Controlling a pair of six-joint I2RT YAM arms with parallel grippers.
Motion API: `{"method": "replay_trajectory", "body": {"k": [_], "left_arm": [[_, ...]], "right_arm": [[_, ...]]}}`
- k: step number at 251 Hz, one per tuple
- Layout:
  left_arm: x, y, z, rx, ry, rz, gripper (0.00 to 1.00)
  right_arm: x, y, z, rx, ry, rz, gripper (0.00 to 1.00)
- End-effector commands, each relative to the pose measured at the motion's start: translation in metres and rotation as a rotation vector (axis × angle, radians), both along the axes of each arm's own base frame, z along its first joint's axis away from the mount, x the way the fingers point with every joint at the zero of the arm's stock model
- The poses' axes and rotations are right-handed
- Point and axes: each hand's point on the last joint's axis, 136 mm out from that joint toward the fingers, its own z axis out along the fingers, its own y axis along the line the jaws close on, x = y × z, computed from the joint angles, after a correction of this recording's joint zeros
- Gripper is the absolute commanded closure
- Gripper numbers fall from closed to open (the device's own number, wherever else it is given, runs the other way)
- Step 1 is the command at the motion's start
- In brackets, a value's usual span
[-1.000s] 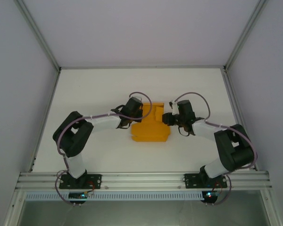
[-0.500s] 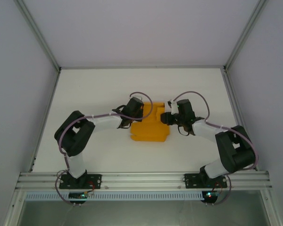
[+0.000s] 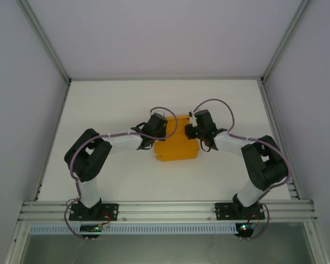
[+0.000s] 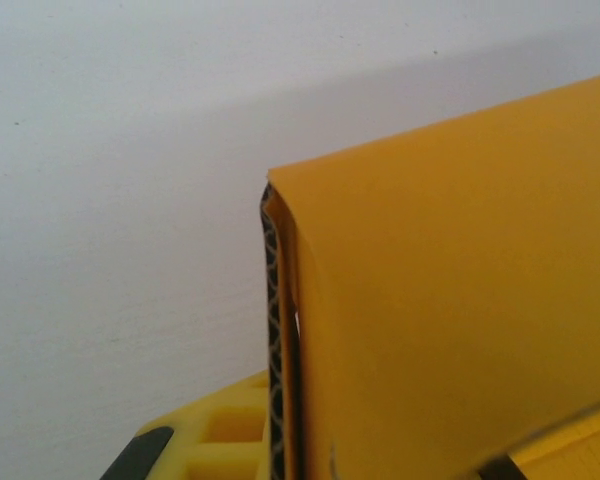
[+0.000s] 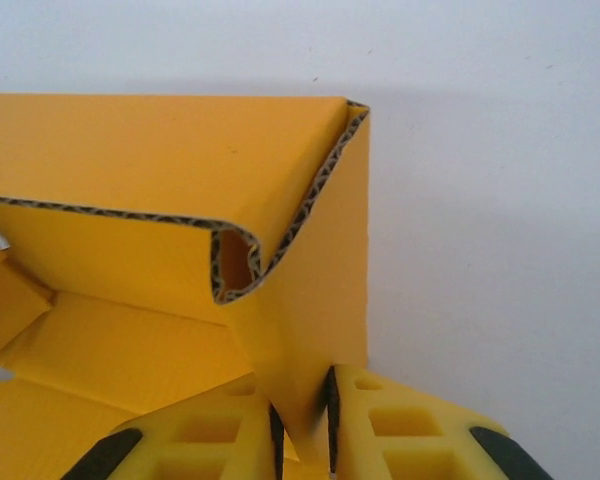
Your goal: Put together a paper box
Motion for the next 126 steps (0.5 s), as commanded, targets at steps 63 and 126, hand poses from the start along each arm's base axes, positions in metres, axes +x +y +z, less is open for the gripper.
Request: {"method": "replay_trajectory", "body": {"k": [63,126], "left_arm": [[-0.039,0.016,-0.057,0.151,0.191,-0.047,1.0],[-0.041,0.018,-0.056,0.165,0.19,-0.044,1.0]], "right_arm": [[0.006,-0.066,-0.033,-0.32,0.087,-0.511,0.88],[-0.005,-0.101,-0.037,-0.498,0.099,-0.709,0.9]]}}
